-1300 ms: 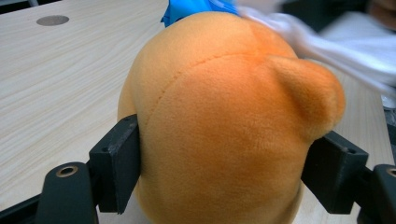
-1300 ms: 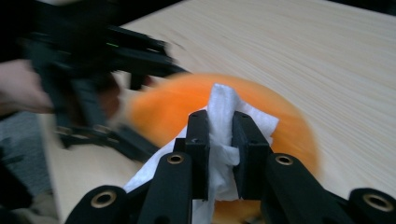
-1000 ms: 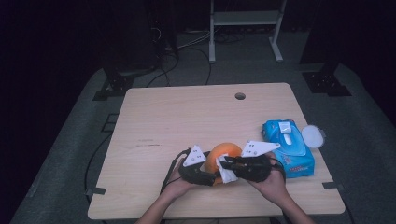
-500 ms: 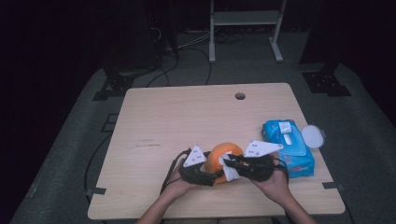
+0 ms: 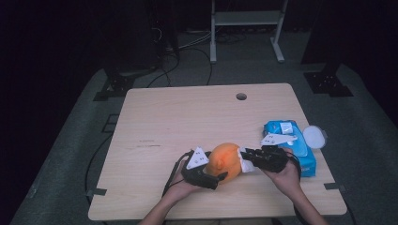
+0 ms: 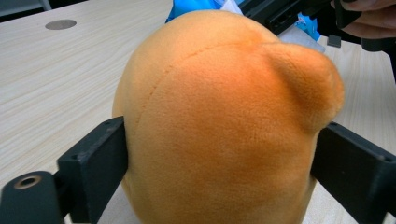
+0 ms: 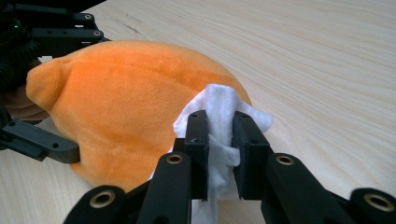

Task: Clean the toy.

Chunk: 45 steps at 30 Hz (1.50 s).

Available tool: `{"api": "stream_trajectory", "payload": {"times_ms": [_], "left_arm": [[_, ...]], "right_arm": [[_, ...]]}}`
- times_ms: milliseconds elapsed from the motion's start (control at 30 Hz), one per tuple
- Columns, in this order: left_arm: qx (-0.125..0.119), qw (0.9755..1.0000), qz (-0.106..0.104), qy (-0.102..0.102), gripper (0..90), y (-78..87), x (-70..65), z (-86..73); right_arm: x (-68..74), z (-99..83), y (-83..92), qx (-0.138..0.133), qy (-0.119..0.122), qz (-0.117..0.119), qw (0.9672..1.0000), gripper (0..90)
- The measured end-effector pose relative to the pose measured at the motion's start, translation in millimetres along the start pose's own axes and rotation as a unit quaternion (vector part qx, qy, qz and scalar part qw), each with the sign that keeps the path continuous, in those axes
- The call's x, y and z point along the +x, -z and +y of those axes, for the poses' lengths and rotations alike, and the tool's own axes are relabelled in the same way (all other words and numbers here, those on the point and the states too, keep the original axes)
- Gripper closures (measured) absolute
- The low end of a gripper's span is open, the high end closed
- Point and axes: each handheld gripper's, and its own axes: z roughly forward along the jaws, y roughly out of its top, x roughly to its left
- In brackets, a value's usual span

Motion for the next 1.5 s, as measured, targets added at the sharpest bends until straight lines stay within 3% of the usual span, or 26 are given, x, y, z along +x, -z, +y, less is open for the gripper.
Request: {"api": "stream_trajectory", "payload": {"times_ms": [167,333,467,600,700,767,867,1000,1133,1267,1333,1433,1467,1500], "left_arm": [[-0.001,1.0,-0.005,-0.003,16.1,1.1,0.5,-0.4],[0.003,0.9999,-0.006,-0.012,16.1,1.0,-0.6,0.0],[0.003,0.9998,-0.008,-0.016,16.1,0.9,-1.3,-0.6],[0.006,0.9994,-0.008,-0.032,16.4,0.0,-5.1,0.0],[0.008,0.9993,-0.007,-0.036,16.5,0.3,-5.7,-0.2],[0.008,0.9993,-0.007,-0.035,16.5,-0.2,-6.2,0.0],[0.007,0.9992,-0.008,-0.039,16.5,-0.6,-6.7,-0.2],[0.01,0.9991,-0.009,-0.041,16.4,-0.7,-7.5,0.4],[0.018,0.9985,-0.012,-0.05,16.4,-0.1,-9.0,0.3],[0.017,0.9975,-0.012,-0.067,16.5,-1.7,-13.4,1.5],[0.017,0.9972,-0.01,-0.072,16.5,-1.6,-15.4,1.0],[0.015,0.9975,-0.014,-0.068,16.5,-1.3,-13.4,0.1],[0.013,0.9978,-0.015,-0.063,16.5,-1.8,-12.1,0.1],[0.013,0.9978,-0.015,-0.063,16.5,-1.8,-12.1,0.1]], "right_arm": [[-6.6,-1.0,-1.8,-0.002,-0.017,0.006,0.9998,76.6],[-13.8,-2.7,-1.8,0.001,-0.028,-0.003,0.9996,76.7],[0.1,4.9,3.8,-0.015,-0.012,0.011,0.9998,76.8],[24.7,16.3,9.4,-0.036,0.018,0.044,0.9982,76.7],[24.8,16.1,8.2,-0.033,0.026,0.038,0.9984,76.7],[16.4,12.8,5.7,-0.029,0.012,0.039,0.9988,76.7],[-1.9,4.1,3.0,-0.015,-0.01,0.017,0.9997,76.7],[-2.5,3.5,3.6,-0.015,-0.019,0.019,0.9995,76.8],[16.5,9.7,6.4,-0.024,0.004,0.031,0.9992,76.8],[36.9,18.9,11.4,-0.045,0.026,0.072,0.9961,76.8],[47.7,21.9,9.4,-0.036,0.06,0.055,0.9961,76.7],[43.3,20.0,6.7,-0.032,0.06,0.049,0.9965,76.6],[33.7,17.2,5.9,-0.031,0.042,0.05,0.9974,76.6],[33.7,17.2,5.9,-0.031,0.042,0.05,0.9974,76.6]]}}
